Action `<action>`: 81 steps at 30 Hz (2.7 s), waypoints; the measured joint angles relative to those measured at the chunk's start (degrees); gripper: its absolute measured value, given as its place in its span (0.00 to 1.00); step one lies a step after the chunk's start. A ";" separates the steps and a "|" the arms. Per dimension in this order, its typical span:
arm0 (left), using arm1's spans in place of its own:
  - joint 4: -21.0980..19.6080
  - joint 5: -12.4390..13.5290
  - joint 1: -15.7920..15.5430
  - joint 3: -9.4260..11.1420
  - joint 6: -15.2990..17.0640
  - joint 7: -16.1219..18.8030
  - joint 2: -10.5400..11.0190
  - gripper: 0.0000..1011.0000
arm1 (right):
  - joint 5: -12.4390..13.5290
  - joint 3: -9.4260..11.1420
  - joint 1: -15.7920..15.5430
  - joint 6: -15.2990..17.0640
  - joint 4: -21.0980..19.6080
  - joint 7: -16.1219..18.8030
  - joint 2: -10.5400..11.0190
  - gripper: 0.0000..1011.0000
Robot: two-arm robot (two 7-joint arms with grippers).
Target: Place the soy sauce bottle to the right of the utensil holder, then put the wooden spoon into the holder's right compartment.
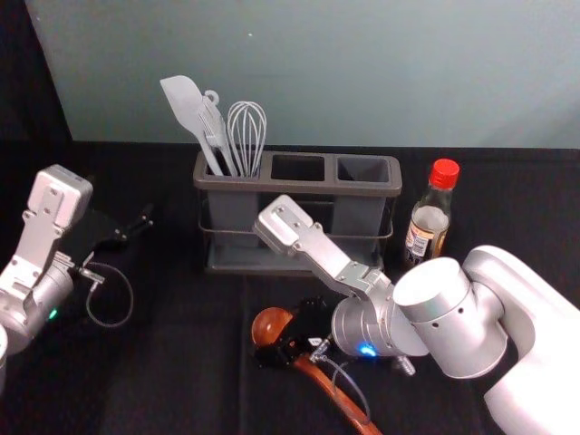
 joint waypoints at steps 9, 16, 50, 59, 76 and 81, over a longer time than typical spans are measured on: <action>0.00 0.00 0.00 0.00 0.00 0.00 0.00 0.99 | 0.06 0.00 0.00 0.08 -0.02 -0.07 0.00 0.82; 0.00 0.00 0.00 0.00 0.00 0.00 0.00 0.99 | 0.41 1.82 -1.03 -0.90 -0.92 -0.26 -0.03 0.82; 0.00 0.00 0.00 0.00 0.00 0.00 0.00 0.99 | 12.24 17.12 -11.03 -36.48 -14.98 7.36 6.92 0.82; 0.00 0.00 0.00 0.00 0.00 0.00 0.00 0.99 | 14.41 17.96 -7.51 -44.95 -11.94 11.40 8.81 0.82; 0.00 0.01 0.00 0.00 0.00 0.00 0.00 0.99 | 16.57 17.08 4.54 -50.58 -2.02 13.37 7.80 0.82; 0.00 0.00 0.00 0.00 0.00 0.00 0.00 0.99 | 15.96 15.90 7.79 -51.52 1.45 13.62 7.17 0.83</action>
